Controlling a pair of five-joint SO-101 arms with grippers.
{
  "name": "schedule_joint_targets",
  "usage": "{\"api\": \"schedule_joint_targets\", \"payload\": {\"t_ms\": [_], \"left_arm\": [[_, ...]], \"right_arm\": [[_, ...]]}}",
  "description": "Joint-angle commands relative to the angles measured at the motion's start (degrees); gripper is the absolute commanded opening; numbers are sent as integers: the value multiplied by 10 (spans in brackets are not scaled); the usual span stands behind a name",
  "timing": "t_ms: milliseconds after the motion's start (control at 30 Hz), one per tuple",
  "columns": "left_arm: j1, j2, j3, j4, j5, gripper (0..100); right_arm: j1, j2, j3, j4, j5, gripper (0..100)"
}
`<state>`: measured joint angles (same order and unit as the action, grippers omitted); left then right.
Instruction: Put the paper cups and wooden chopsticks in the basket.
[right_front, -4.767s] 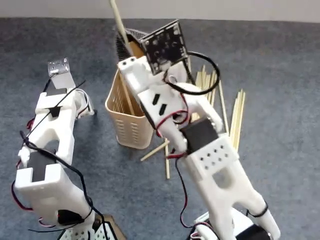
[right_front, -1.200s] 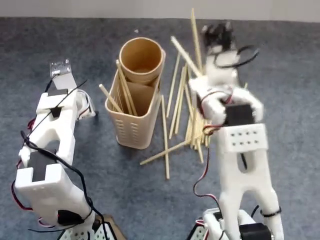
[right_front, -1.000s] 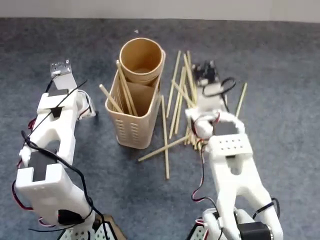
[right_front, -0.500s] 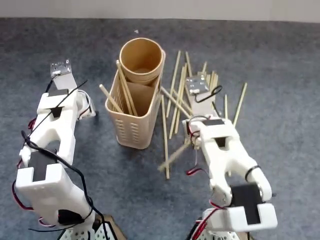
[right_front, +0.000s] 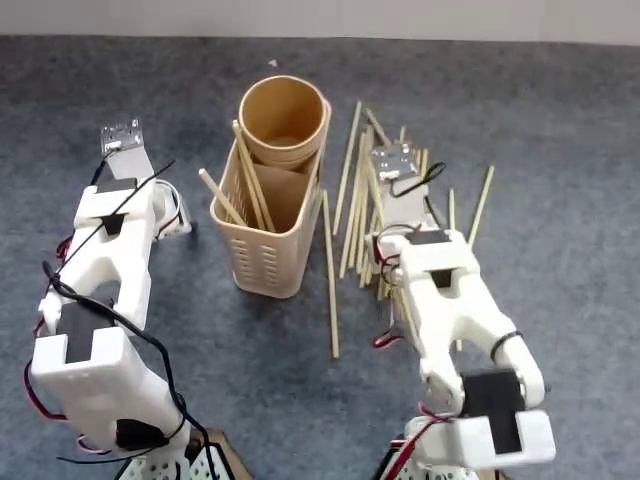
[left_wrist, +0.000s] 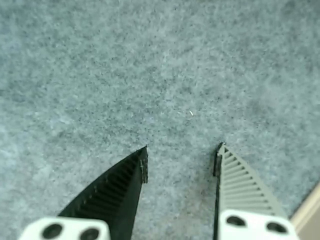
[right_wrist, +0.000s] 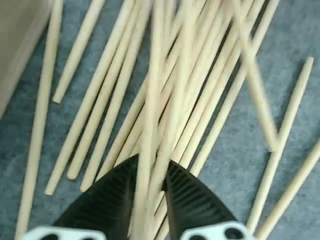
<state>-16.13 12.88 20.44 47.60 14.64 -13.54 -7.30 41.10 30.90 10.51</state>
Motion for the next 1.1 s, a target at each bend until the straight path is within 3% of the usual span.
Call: {"api": "schedule_joint_targets", "payload": {"t_ms": [0, 233, 400, 800, 1067], "left_arm": [[11, -6, -7, -5, -5, 224], [12, -5, -7, -5, -5, 224], [12, -5, -5, -5, -5, 224], [10, -4, 0, -6, -5, 224], [11, -4, -6, -7, -5, 224]], "right_arm": [[6, -128, -17, 18, 1, 5], [4, -359, -23, 29, 0, 5], [2, -427, -121, 29, -28, 5], [-155, -229, -473, -19, -62, 5], [-198, -134, -560, -21, -65, 5]]}}
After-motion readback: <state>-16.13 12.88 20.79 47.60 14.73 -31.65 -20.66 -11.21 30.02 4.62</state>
